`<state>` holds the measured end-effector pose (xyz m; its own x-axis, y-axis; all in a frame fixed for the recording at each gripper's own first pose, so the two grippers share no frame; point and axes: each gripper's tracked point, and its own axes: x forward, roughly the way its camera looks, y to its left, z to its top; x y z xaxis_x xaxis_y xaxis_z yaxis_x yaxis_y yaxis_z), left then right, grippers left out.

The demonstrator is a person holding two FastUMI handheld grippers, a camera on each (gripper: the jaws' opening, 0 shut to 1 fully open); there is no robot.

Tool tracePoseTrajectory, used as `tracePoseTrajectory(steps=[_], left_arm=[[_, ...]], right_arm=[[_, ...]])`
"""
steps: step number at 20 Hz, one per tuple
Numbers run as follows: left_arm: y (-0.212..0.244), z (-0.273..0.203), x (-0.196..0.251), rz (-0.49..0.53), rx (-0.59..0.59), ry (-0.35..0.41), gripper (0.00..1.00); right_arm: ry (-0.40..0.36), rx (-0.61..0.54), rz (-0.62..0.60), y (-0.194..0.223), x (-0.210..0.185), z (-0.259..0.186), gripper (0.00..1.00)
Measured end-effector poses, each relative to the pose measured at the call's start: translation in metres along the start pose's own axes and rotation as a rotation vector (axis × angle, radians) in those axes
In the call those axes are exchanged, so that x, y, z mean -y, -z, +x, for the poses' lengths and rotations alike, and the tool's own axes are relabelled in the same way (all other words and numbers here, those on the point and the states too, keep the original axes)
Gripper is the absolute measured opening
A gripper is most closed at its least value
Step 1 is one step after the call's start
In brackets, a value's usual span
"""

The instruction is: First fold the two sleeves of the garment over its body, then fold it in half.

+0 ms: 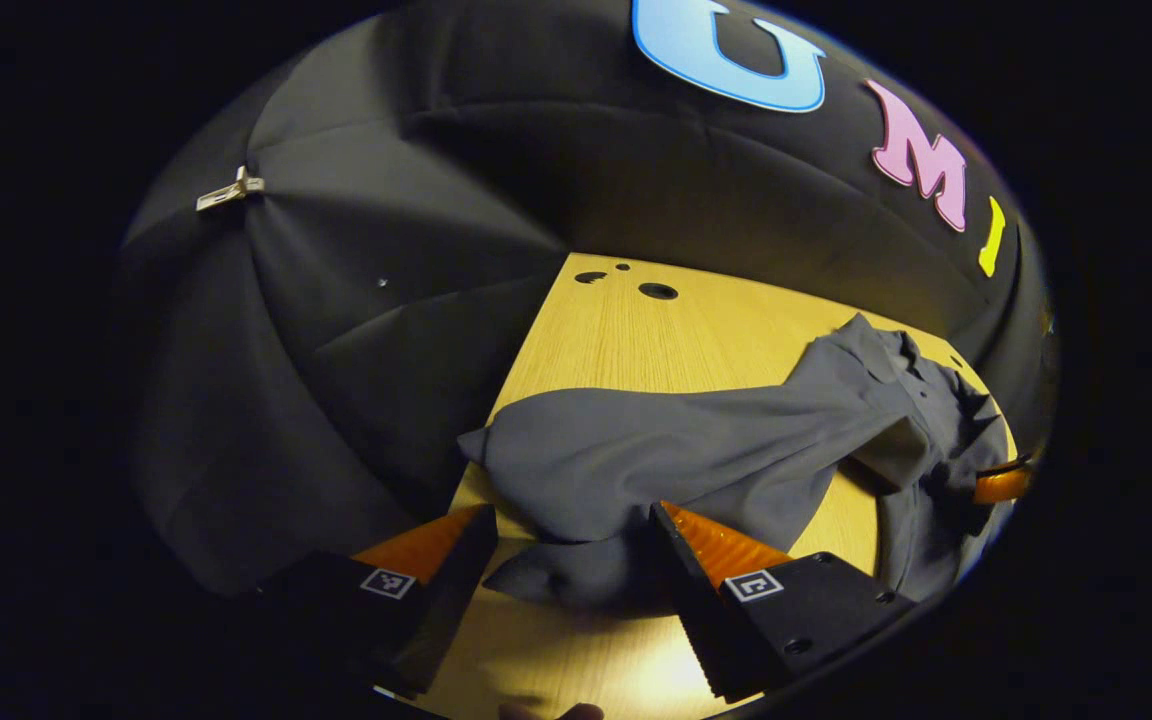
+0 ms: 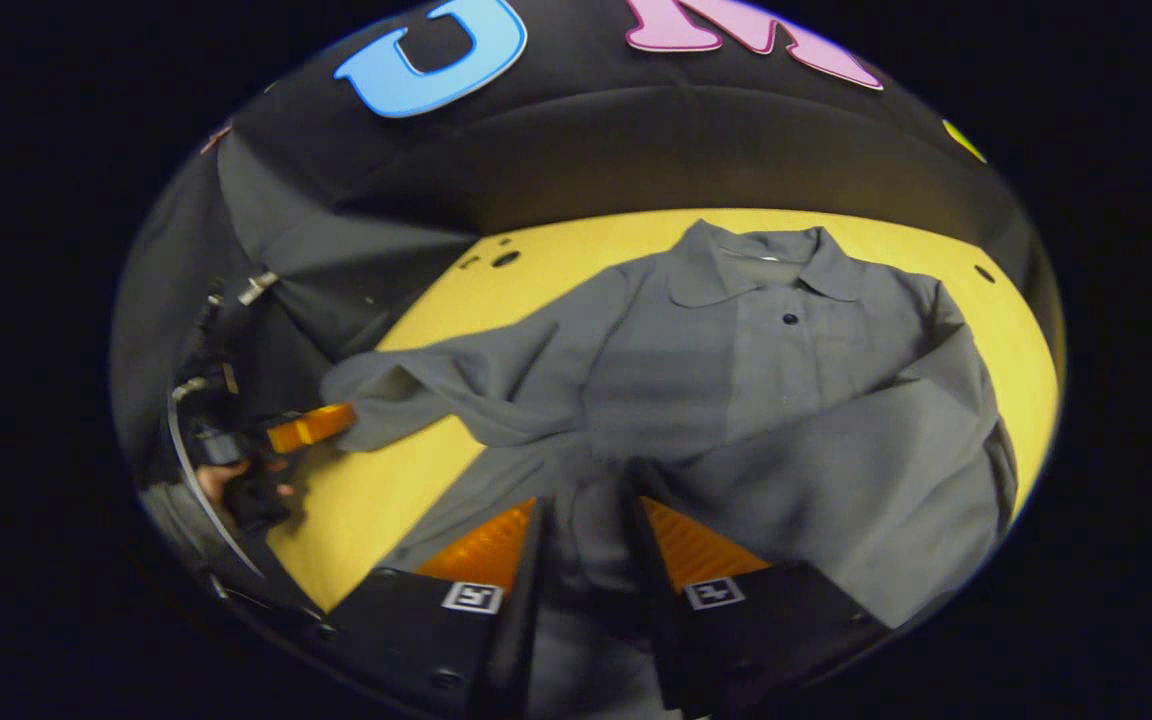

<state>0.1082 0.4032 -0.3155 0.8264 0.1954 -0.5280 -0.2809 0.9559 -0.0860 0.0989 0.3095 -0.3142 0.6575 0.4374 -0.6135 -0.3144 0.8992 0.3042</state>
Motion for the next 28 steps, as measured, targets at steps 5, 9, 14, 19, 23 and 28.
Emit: tracePoseTrajectory(steps=[5, 9, 14, 19, 23, 28], left_arm=[[0.003, 0.010, -0.002, 0.071, -0.040, -0.035, 0.97], [0.002, 0.014, 0.004, 0.073, -0.041, -0.028, 0.92], [-0.002, 0.007, 0.014, 0.118, -0.054, -0.049, 0.09], [-0.033, -0.045, 0.043, 0.052, 0.058, -0.044, 0.07], [-0.083, -0.102, 0.076, 0.015, 0.180, -0.051, 0.07], [-0.145, -0.155, 0.175, 0.080, 0.305, 0.052, 0.07]], right_arm=[[-0.025, 0.062, 0.028, -0.013, -0.003, -0.052, 0.75], [0.022, 0.090, 0.057, -0.011, 0.012, -0.080, 0.75], [0.095, 0.093, 0.060, -0.004, 0.041, -0.096, 0.75], [0.140, 0.122, 0.079, -0.006, 0.077, -0.123, 0.75], [0.159, 0.133, 0.096, -0.002, 0.120, -0.150, 0.75], [0.186, 0.151, 0.109, -0.006, 0.173, -0.176, 0.75]])
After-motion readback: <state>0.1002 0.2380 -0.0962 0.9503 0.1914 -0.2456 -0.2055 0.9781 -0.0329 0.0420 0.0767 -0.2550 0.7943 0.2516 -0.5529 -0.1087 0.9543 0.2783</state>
